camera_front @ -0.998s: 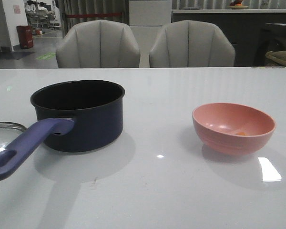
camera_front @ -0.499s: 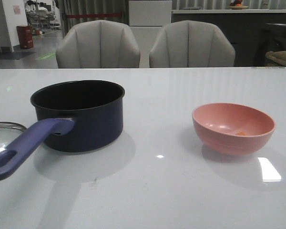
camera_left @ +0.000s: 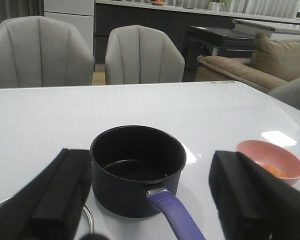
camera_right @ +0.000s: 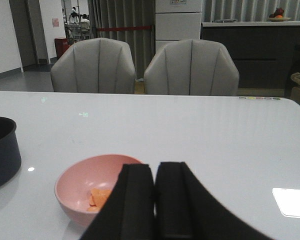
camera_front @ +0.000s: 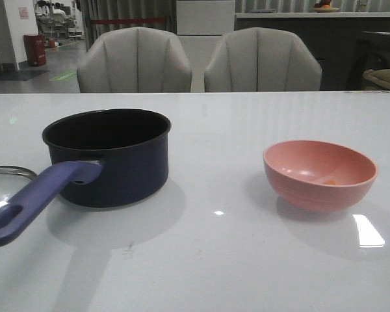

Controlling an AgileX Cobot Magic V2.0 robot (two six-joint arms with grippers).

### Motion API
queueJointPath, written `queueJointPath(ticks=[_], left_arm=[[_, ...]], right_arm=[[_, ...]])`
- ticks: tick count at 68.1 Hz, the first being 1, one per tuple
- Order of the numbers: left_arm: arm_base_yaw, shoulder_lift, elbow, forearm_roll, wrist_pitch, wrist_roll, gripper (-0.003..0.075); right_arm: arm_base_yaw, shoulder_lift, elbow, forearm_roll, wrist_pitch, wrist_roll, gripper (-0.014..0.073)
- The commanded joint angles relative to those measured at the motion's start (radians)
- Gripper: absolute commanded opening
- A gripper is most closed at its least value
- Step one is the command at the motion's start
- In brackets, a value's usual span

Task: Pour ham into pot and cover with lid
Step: 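Set the glass lid down beside the saucepan with the left gripper, then grasp the rim of the pink bowl with the right gripper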

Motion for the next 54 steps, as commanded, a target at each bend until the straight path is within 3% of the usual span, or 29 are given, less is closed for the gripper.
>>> queueJointPath(ticks=[1, 15, 38, 42, 49, 54], left_arm=[[-0.009, 0.008, -0.026, 0.0, -0.083, -0.001, 0.051], [-0.009, 0.008, -0.026, 0.0, -0.079, -0.001, 0.051], [-0.009, 0.008, -0.026, 0.0, -0.094, -0.001, 0.051], [-0.009, 0.008, -0.026, -0.007, -0.096, -0.001, 0.0511], [-0.009, 0.008, -0.026, -0.007, -0.093, -0.001, 0.0511], [-0.009, 0.008, -0.026, -0.007, -0.093, -0.001, 0.0511]], right_arm=[[-0.004, 0.033, -0.136, 0.012, 0.014, -0.012, 0.0158], [-0.004, 0.231, -0.34, 0.022, 0.208, -0.012, 0.0158], [-0.004, 0.36, -0.345, 0.026, 0.194, -0.012, 0.0165], [-0.004, 0.407, -0.357, 0.028, 0.188, -0.012, 0.0197], [-0.004, 0.548, -0.416, 0.038, 0.187, -0.012, 0.0359], [-0.004, 0.628, -0.456, 0.051, 0.187, -0.012, 0.0415]])
